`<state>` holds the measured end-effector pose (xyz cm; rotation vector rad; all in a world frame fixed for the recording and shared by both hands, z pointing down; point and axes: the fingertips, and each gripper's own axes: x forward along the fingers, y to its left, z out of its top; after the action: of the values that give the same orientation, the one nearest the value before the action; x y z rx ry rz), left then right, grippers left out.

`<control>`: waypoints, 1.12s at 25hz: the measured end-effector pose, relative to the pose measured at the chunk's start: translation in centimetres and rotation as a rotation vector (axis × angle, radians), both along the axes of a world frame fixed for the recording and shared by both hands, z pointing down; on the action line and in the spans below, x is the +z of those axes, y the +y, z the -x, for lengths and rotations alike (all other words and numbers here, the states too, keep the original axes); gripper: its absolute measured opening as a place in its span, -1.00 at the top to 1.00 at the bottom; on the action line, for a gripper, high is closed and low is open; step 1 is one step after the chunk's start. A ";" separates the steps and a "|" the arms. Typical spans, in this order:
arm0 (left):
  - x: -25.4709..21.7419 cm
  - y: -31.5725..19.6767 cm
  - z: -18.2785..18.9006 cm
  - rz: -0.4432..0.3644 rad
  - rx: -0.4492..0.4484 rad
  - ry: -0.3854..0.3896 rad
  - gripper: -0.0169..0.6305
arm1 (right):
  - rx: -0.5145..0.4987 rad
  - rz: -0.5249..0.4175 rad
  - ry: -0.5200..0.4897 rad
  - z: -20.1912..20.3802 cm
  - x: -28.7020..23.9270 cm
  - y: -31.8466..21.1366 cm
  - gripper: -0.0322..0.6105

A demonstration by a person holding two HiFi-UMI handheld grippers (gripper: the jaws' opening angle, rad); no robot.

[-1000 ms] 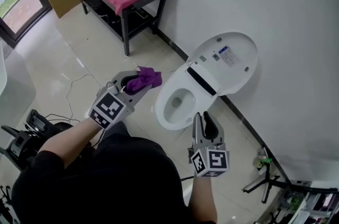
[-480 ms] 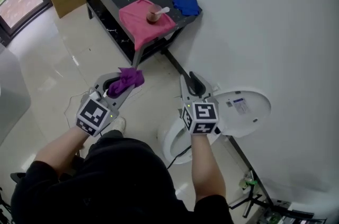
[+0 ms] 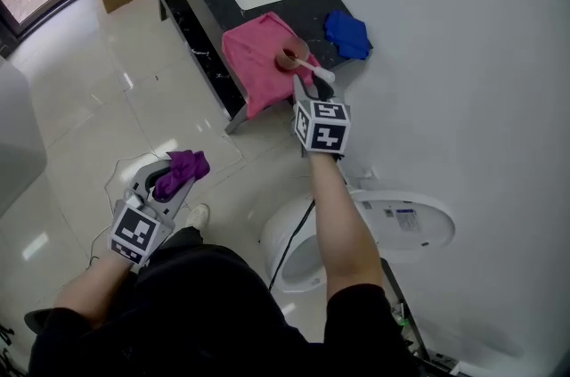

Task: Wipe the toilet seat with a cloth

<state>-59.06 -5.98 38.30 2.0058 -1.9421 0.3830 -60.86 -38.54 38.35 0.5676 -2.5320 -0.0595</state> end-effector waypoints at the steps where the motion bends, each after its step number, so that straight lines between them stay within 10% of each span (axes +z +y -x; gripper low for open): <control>1: 0.4 0.0 0.2 0.008 -0.009 0.013 0.64 | -0.003 0.011 -0.004 0.8 0.3 -0.4 0.35; 16: 1.1 -1.4 3.1 -0.003 -0.023 0.018 0.64 | 0.038 0.021 0.022 3.5 1.2 -2.9 0.79; 28: -0.7 -3.4 0.8 -0.042 0.096 -0.010 0.64 | 0.122 -0.011 -0.294 -4.8 -11.9 -0.1 0.79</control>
<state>-59.87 -9.34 37.63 2.1339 -1.8791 0.3781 -56.05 -38.60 26.46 0.7836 -2.7737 0.0585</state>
